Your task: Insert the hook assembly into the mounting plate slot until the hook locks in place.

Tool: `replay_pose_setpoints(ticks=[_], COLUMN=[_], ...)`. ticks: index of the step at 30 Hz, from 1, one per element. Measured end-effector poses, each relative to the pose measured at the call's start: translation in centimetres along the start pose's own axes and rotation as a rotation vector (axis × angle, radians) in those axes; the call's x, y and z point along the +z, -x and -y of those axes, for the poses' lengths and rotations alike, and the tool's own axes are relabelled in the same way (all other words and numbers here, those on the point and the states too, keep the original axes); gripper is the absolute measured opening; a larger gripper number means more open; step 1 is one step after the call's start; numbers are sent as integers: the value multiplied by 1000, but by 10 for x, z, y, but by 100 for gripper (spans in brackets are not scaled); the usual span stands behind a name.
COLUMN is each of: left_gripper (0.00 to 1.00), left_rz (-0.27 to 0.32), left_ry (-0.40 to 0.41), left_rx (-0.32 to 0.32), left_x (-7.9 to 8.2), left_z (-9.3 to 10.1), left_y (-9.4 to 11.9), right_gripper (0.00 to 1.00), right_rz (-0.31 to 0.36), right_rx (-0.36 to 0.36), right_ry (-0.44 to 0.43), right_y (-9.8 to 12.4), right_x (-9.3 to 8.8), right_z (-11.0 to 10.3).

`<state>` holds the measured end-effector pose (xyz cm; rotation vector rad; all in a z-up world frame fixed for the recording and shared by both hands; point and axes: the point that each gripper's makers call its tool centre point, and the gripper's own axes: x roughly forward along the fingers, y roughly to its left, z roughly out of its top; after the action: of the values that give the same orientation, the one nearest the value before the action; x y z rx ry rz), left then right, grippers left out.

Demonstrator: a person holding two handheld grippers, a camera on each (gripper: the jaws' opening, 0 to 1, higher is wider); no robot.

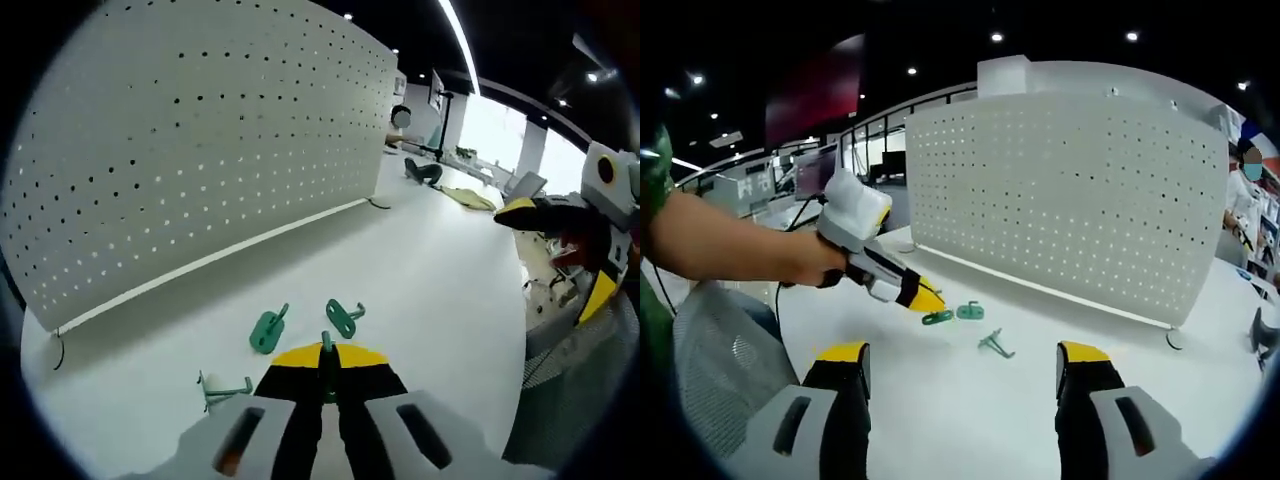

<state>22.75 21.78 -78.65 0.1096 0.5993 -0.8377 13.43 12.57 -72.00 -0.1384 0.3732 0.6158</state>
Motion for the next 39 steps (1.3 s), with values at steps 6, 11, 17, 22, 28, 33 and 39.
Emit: replay_pose_setpoints(ticks=[6,11,17,22,28,33,39], left_gripper=[3,3,3,3,3,3,3], left_rz=[58,106,167,202,241,261,272], left_ry=[-17,-23,-9,-11,-21,-37,-40], left_rx=[-23,-35,-51,-64,-80,-82,-92], left_x=[15,27,40,47,54,57,56], left_z=[15,25,38,51,66,76,86], left_y=[13,25,41,54,69,78,83], right_gripper=[68,62,55,52,47,40,27], right_rz=[19,25,44,48,60,81,80], right_rx=[7,25,41,50,63,68,101], right_ry=[16,19,8,-5,-24,-58,-96], right_y=[0,0,0,0,1,4,5], right_x=[3,4,8,9,12,18,21], right_z=[-2,-5,-9,-12,-16,-16,-23])
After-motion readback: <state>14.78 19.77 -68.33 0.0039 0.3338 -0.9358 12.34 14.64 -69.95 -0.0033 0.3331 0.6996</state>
